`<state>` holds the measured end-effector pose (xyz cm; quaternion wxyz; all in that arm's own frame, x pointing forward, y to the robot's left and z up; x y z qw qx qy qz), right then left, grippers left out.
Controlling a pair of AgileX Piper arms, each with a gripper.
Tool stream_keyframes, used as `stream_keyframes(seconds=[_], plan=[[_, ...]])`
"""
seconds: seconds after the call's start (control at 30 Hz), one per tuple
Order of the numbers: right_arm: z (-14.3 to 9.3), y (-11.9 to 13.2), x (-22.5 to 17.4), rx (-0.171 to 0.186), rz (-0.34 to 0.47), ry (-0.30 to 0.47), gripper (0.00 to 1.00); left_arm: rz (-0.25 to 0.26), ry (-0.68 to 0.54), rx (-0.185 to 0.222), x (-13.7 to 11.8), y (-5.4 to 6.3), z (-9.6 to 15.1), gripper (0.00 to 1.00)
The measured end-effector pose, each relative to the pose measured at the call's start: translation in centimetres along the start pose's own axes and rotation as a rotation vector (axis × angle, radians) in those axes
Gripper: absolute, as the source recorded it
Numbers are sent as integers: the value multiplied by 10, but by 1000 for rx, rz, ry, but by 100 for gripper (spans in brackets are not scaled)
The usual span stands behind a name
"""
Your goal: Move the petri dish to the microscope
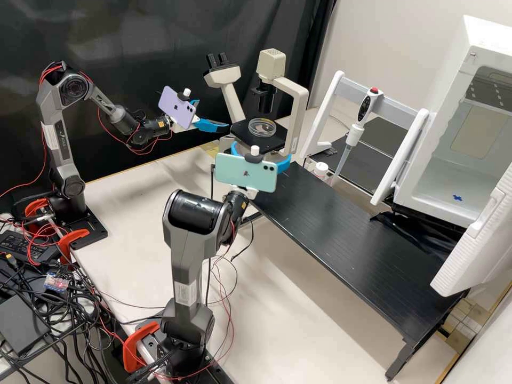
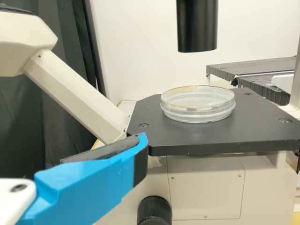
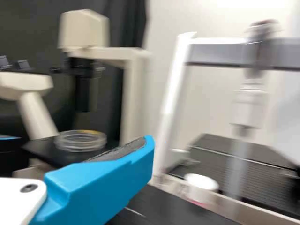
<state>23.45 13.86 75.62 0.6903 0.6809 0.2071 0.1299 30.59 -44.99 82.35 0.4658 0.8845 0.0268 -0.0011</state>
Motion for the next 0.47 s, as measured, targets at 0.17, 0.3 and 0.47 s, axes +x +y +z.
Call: stream_keyframes(seconds=[0.17,0.3,0.47], plan=[[29,26,-33,6,129,-176,100,0,0,0,0,0,0,100],[48,40,-53,4,217,-306,100,0,0,0,0,0,0,100],[62,51,-67,1,271,-375,100,0,0,0,0,0,0,100]])
